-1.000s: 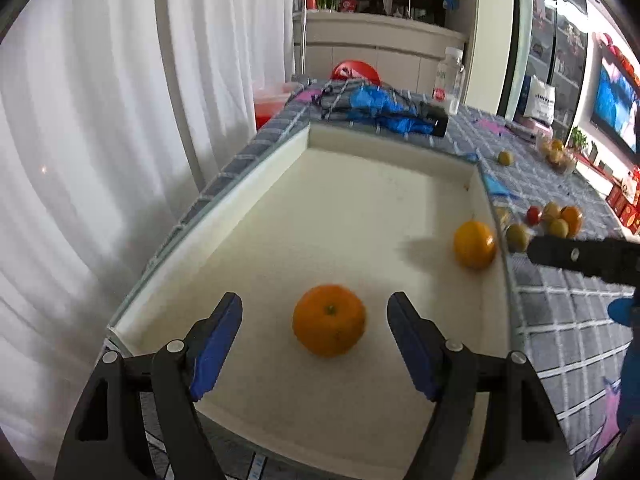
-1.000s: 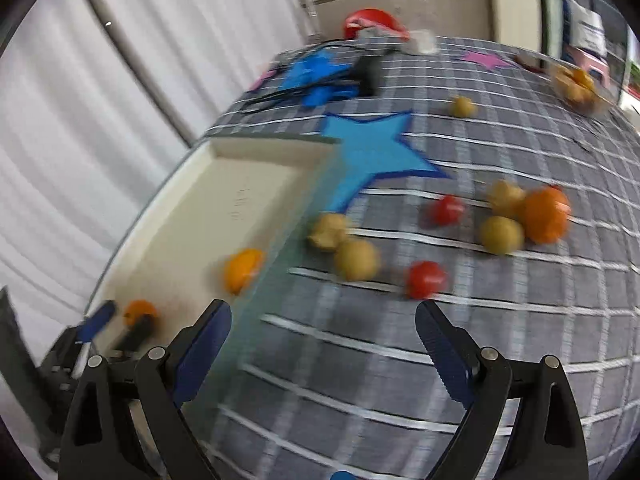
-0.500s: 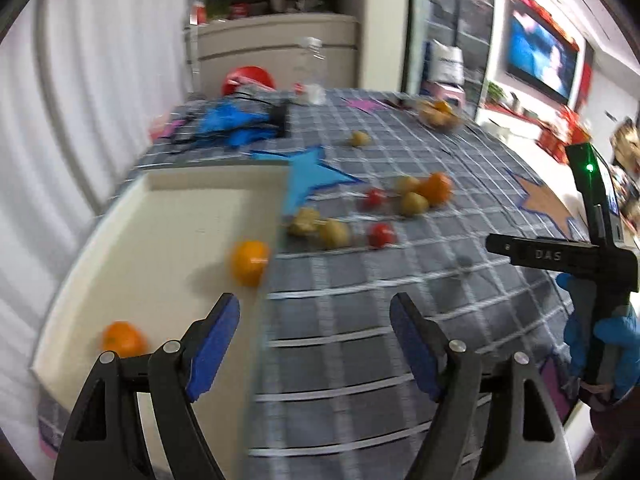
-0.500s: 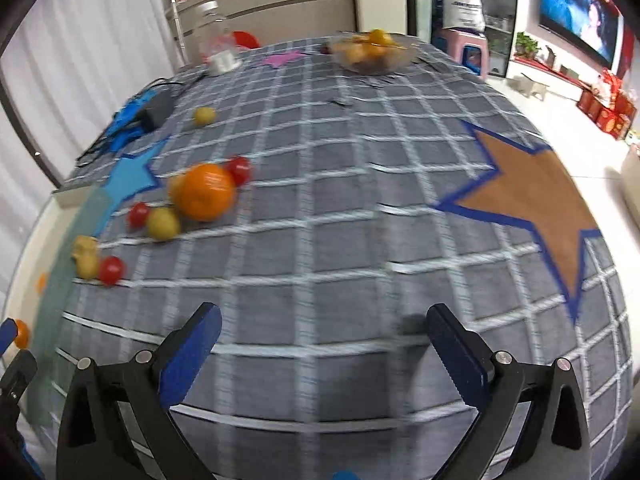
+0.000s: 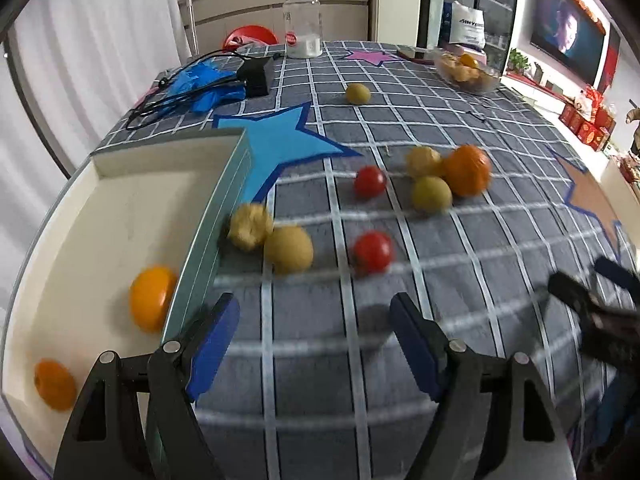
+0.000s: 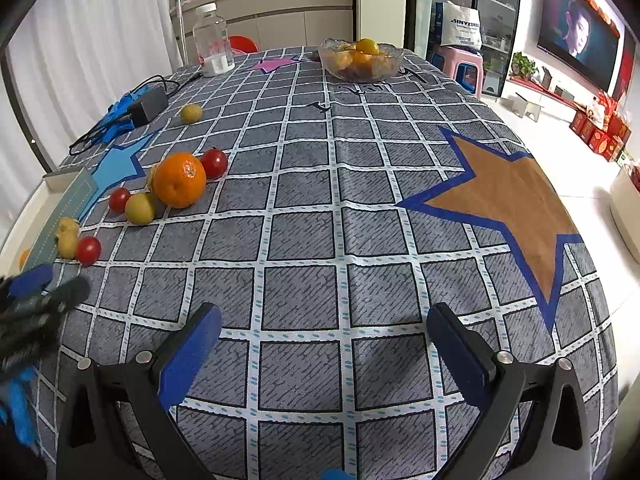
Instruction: Organize fruits
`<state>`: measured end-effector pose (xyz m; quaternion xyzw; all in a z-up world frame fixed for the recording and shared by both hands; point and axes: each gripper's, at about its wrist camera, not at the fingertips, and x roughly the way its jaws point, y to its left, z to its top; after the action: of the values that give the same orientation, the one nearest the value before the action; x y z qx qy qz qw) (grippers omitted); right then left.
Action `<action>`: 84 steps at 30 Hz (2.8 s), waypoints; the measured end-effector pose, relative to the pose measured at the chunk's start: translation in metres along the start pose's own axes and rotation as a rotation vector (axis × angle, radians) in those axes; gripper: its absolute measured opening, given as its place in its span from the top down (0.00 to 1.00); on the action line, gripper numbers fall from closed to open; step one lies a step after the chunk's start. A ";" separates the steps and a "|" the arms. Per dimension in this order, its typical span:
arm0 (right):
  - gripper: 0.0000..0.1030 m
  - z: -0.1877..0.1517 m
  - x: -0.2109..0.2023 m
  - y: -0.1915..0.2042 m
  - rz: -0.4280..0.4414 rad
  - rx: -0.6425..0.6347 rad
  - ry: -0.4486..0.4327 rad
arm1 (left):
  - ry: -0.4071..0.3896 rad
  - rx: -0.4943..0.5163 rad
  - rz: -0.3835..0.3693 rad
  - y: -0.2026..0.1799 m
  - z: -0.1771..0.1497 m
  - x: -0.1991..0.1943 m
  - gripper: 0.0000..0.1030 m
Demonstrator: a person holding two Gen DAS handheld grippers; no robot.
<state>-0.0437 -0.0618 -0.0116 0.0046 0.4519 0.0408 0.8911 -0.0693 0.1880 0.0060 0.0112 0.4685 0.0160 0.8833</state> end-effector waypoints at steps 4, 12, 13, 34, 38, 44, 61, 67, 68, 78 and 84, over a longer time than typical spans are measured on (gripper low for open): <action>0.00 -0.001 -0.003 -0.005 0.030 0.021 -0.012 | -0.006 -0.018 0.016 -0.009 0.018 0.013 0.22; 0.00 -0.001 -0.007 -0.012 0.082 0.060 -0.032 | -0.025 -0.004 -0.004 -0.026 0.028 0.016 0.51; 0.00 -0.001 -0.007 -0.013 0.087 0.064 -0.034 | -0.032 0.019 0.002 -0.031 0.025 0.013 0.51; 0.00 -0.001 -0.009 -0.017 0.104 0.078 -0.039 | -0.182 0.182 -0.095 -0.066 -0.047 -0.048 0.24; 0.00 -0.001 -0.008 -0.015 0.091 0.068 -0.033 | -0.210 0.153 -0.090 -0.048 -0.053 -0.051 0.22; 0.00 0.000 -0.006 -0.009 0.056 0.042 -0.020 | -0.175 0.050 -0.143 -0.026 -0.054 -0.043 0.22; 0.00 0.000 -0.002 0.001 -0.007 -0.005 0.006 | -0.109 0.203 -0.116 -0.068 -0.043 -0.034 0.60; 0.00 0.001 -0.001 0.001 -0.014 -0.010 0.010 | -0.127 0.190 -0.125 -0.058 -0.049 -0.036 0.74; 0.00 0.001 -0.001 0.001 -0.017 -0.012 0.011 | -0.134 0.186 -0.129 -0.055 -0.051 -0.037 0.74; 0.00 0.000 0.000 0.004 -0.035 -0.021 0.019 | -0.154 0.167 -0.130 -0.030 -0.060 -0.043 0.74; 0.00 0.003 -0.003 0.025 0.067 -0.059 0.009 | -0.158 0.149 -0.142 -0.024 -0.060 -0.041 0.74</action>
<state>-0.0444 -0.0367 -0.0065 -0.0069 0.4541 0.0840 0.8869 -0.1409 0.1625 0.0054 0.0447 0.3971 -0.0821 0.9130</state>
